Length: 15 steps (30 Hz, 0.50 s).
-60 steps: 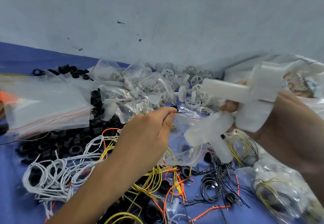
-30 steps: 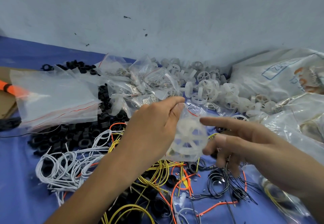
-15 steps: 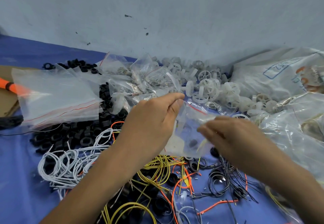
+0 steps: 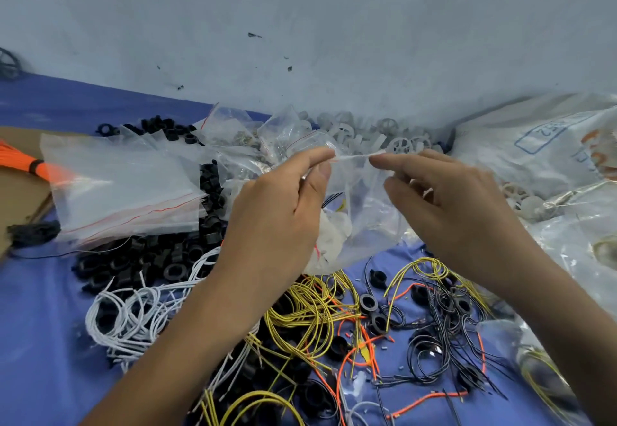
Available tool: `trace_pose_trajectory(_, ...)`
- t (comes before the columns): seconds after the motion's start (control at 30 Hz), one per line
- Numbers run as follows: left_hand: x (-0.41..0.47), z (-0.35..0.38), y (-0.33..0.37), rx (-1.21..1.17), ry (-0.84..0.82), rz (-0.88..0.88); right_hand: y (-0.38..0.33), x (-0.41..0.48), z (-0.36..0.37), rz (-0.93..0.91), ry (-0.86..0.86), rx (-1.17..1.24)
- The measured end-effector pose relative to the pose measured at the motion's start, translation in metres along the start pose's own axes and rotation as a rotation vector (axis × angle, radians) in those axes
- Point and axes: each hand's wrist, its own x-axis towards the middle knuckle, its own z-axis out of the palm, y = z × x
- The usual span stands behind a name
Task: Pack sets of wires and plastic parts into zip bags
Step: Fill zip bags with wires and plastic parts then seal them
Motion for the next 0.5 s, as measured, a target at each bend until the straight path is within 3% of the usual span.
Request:
trace_pose_trajectory(0.1,0.002,-0.002,-0.001,-0.046,0.031,-0.003,0.004,-0.005,0.002,0.019,-0.02,0.135)
trace_pose_trajectory(0.27,0.003,-0.004,-0.003,-0.026,0.041,0.014,0.003,-0.005,-0.002,-0.034,-0.148,0.029)
trace_pose_trajectory(0.37,0.005,-0.008,-0.002,-0.062,0.083,0.016,-0.001,0.005,-0.006,-0.019,-0.05,0.082)
trace_pose_trajectory(0.5,0.009,-0.015,-0.002,-0.077,0.166,0.043,-0.017,0.016,0.002,-0.13,-0.315,-0.101)
